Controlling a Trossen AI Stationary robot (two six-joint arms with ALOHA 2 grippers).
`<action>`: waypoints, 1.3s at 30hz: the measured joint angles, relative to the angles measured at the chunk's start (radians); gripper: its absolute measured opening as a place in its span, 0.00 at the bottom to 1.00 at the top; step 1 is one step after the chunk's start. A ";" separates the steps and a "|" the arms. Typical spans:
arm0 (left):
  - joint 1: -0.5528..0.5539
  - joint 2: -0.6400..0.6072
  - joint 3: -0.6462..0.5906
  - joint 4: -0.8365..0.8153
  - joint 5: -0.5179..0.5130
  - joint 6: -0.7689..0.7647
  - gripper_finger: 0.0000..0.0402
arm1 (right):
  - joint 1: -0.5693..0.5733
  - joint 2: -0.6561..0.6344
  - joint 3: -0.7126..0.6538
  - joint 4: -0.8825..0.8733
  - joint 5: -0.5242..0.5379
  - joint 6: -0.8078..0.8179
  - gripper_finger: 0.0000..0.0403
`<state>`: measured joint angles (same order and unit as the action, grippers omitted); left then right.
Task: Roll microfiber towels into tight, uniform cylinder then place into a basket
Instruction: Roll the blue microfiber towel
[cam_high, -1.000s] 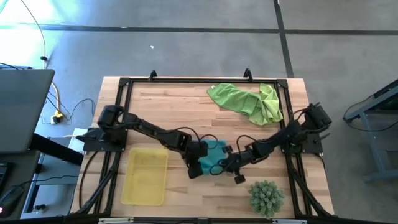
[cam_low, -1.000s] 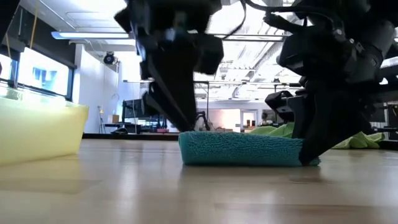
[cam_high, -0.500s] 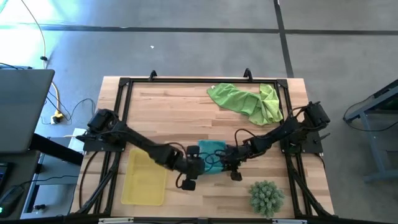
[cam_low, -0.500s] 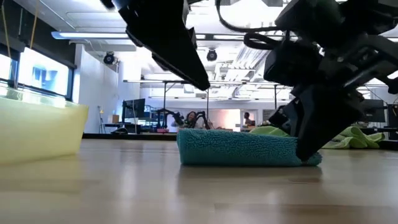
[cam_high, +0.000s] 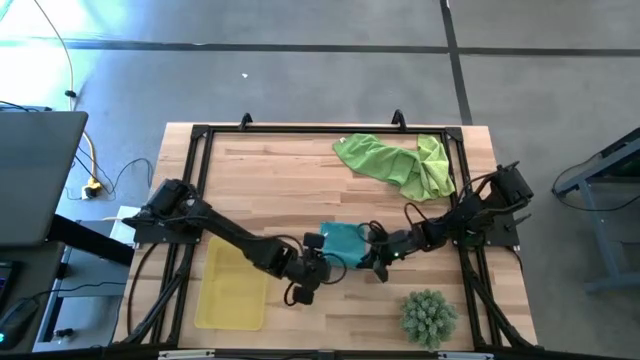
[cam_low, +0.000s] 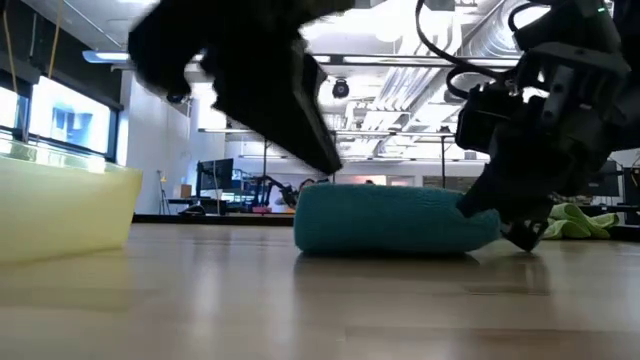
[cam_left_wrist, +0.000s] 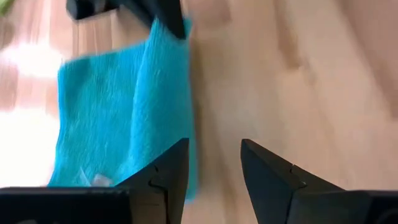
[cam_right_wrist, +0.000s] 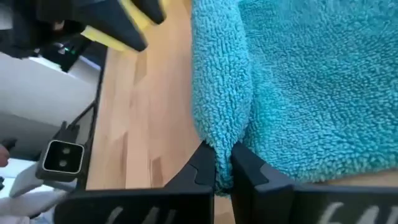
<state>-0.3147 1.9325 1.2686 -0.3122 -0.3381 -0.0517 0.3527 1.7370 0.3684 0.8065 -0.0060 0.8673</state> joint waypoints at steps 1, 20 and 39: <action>0.007 0.012 0.001 0.030 -0.003 0.005 0.34 | 0.000 0.000 0.011 -0.030 -0.007 0.000 0.00; 0.049 0.111 0.002 0.078 0.122 -0.070 0.34 | -0.068 -0.014 0.097 -0.270 -0.266 -0.028 0.00; 0.083 0.163 0.007 0.133 0.278 -0.304 0.05 | -0.091 -0.187 0.163 -0.595 -0.243 -0.434 0.33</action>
<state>-0.2319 2.0956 1.2755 -0.1793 -0.0604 -0.3557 0.2612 1.5501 0.5313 0.2113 -0.2492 0.4336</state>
